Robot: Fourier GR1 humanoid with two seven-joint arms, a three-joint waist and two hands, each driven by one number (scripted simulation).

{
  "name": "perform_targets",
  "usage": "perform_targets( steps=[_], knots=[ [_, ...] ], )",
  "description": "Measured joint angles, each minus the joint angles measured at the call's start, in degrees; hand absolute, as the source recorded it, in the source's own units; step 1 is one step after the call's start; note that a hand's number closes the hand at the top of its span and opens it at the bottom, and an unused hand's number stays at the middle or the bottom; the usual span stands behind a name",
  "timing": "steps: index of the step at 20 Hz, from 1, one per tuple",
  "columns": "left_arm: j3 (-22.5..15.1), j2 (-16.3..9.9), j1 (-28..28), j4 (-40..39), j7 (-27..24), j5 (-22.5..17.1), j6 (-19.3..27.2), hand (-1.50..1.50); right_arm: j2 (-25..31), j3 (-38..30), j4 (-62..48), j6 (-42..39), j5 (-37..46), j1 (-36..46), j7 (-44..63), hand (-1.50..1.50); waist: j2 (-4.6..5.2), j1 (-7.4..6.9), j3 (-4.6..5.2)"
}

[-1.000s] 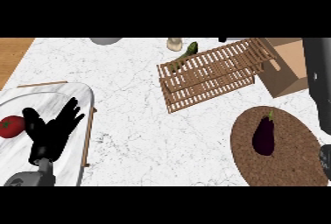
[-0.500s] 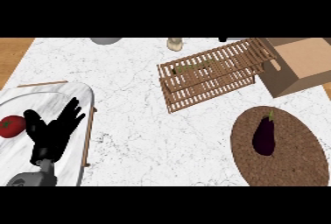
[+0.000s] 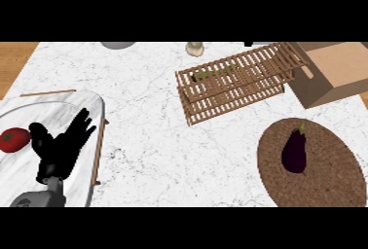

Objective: Pick the squash from the placemat and place it in the tiered shelf

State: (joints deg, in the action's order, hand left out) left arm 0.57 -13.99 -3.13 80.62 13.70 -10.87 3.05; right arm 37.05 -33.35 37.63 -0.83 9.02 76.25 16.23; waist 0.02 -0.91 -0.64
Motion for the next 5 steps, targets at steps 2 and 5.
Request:
perform_targets(
  steps=[2, 5],
  knots=[
    [-0.11, 0.33, -0.02, 0.01, -0.33, 0.27, 0.12, 0.0, 3.26, -1.29, -2.31, -2.76, -1.17, -0.46, -0.57, -1.5, 0.05, -0.12, -0.01],
    [0.14, 0.2, -0.22, 0.23, 0.02, -0.1, -0.37, 0.0, 7.63, -3.12, -5.8, -7.26, -2.92, -1.46, -2.73, -1.5, 0.22, -0.41, 0.05]
  ],
)
